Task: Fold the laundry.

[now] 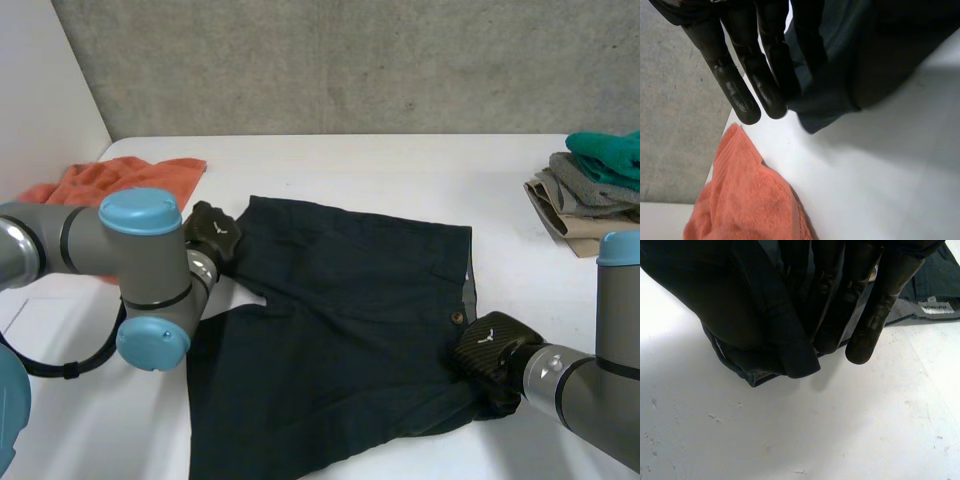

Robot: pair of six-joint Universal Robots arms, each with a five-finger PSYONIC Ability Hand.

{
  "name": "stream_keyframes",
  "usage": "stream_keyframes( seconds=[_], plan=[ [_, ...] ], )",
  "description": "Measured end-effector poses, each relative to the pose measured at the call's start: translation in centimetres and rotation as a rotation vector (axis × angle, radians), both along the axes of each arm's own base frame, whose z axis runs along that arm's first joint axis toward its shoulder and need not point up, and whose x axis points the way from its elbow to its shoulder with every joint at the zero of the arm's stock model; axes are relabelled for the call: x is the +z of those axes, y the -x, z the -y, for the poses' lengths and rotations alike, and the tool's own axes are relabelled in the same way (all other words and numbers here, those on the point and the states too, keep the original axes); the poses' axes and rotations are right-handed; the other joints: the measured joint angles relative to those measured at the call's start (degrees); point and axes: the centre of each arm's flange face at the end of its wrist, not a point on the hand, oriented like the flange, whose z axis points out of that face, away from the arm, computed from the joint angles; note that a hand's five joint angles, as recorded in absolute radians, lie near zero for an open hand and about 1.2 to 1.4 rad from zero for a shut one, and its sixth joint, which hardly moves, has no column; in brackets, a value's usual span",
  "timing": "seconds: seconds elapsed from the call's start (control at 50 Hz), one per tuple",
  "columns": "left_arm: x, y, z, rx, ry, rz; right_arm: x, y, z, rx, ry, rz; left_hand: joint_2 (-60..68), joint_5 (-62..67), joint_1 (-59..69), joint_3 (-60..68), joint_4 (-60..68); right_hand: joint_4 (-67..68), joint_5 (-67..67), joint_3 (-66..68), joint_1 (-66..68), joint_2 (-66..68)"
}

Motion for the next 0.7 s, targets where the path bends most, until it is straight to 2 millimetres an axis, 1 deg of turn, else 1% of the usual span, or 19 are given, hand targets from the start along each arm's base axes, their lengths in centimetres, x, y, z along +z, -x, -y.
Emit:
stream_keyframes(
  seconds=[0.02,0.04,0.08,0.1,0.12,0.24,0.28,0.3,0.32,0.36,0.38,0.42,0.44,0.46,0.48,0.56,0.58,0.6,0.7],
  plan=[
    [0.0,0.0,-0.1,0.004,-0.001,0.002,0.0,0.0,0.0,-0.002,-0.001,0.002,0.00,0.00,0.00,0.00,0.00,0.00,0.00,0.00,-0.01,0.00],
    [-0.1,0.1,-0.3,0.009,-0.002,0.004,0.0,0.0,0.0,-0.006,-0.002,0.006,-27.05,-24.87,-28.37,-26.49,-26.03,0.00,0.00,0.00,-0.01,0.00],
    [0.0,0.3,-0.5,0.011,-0.001,0.003,0.0,0.0,0.0,-0.012,-0.003,0.013,-37.93,-36.35,-39.57,-37.03,-38.16,0.00,0.00,0.00,-0.01,0.00],
    [0.0,0.4,-0.7,0.011,0.000,0.002,0.0,0.0,0.1,-0.014,-0.003,0.016,-37.93,-36.35,-39.57,-37.03,-38.16,0.00,0.00,0.00,-0.01,0.00],
    [0.2,0.4,-0.8,0.011,0.002,-0.002,0.0,0.0,0.1,-0.017,-0.002,0.020,-47.68,-45.48,-45.96,-46.29,-47.76,0.00,0.00,0.00,-0.01,0.00],
    [3.8,0.2,-2.2,0.027,0.037,-0.097,0.1,-0.3,0.4,-0.033,0.006,0.064,-50.14,-48.61,-46.25,-49.27,-50.47,0.00,0.00,0.00,0.00,0.00],
    [5.7,-0.2,-3.5,0.038,0.039,-0.165,0.2,-0.4,0.6,-0.042,0.007,0.091,-50.13,-48.59,-46.25,-49.26,-50.47,0.00,0.00,0.00,0.00,0.00],
    [6.1,-0.3,-3.8,0.040,0.040,-0.179,0.2,-0.5,0.6,-0.044,0.007,0.097,-50.13,-48.59,-46.25,-49.27,-50.47,0.00,0.00,0.00,0.00,0.00],
    [7.4,-0.7,-5.2,0.045,0.029,-0.234,0.4,-0.6,0.8,-0.053,0.007,0.120,-49.90,-48.20,-46.06,-49.03,-50.17,0.00,0.00,0.00,-0.01,0.00],
    [8.4,-1.3,-7.2,0.047,0.000,-0.292,0.6,-0.7,1.0,-0.064,0.007,0.144,-48.62,-46.46,-45.31,-48.00,-48.81,0.00,0.00,0.00,-0.01,0.00],
    [8.6,-1.4,-7.7,0.047,-0.008,-0.303,0.6,-0.8,1.1,-0.066,0.007,0.150,-48.62,-46.46,-45.31,-48.00,-48.81,0.00,0.00,0.00,-0.01,0.00],
    [9.2,-2.2,-10.9,0.046,-0.076,-0.363,0.9,-0.9,1.4,-0.082,0.008,0.185,-46.70,-44.26,-43.21,-45.93,-46.63,0.00,0.00,0.00,-0.01,0.00],
    [9.2,-2.5,-12.0,0.046,-0.104,-0.379,1.0,-1.0,1.6,-0.089,0.009,0.197,-46.70,-44.26,-43.21,-45.93,-46.63,0.00,0.00,0.00,0.00,0.00],
    [9.1,-2.7,-13.0,0.046,-0.132,-0.390,1.0,-1.0,1.7,-0.095,0.011,0.208,-46.48,-43.99,-43.14,-45.66,-46.39,0.00,0.00,0.00,0.00,0.00],
    [8.8,-3.2,-14.8,0.047,-0.185,-0.404,1.2,-1.1,2.0,-0.106,0.013,0.230,-46.35,-43.84,-43.14,-45.52,-46.18,0.00,0.00,0.00,-0.01,0.00],
    [7.4,-4.3,-19.1,0.057,-0.334,-0.422,1.3,-1.3,2.8,-0.146,0.018,0.299,-45.31,-42.83,-42.07,-44.41,-45.30,0.00,0.00,0.00,-0.01,0.00],
    [7.3,-4.3,-19.4,0.058,-0.344,-0.422,1.4,-1.3,2.8,-0.150,0.019,0.304,-45.07,-42.58,-41.80,-44.13,-45.05,0.00,0.00,0.00,-0.01,0.00],
    [6.7,-4.7,-20.9,0.067,-0.401,-0.426,1.4,-1.3,3.2,-0.169,0.022,0.332,-44.56,-41.91,-41.23,-43.67,-44.50,0.00,0.00,0.00,-0.01,0.00],
    [5.6,-5.4,-23.5,0.096,-0.507,-0.441,1.3,-1.1,4.1,-0.214,0.021,0.390,-43.34,-40.70,-40.11,-42.50,-43.19,0.00,0.00,0.00,0.00,0.00]
  ],
)
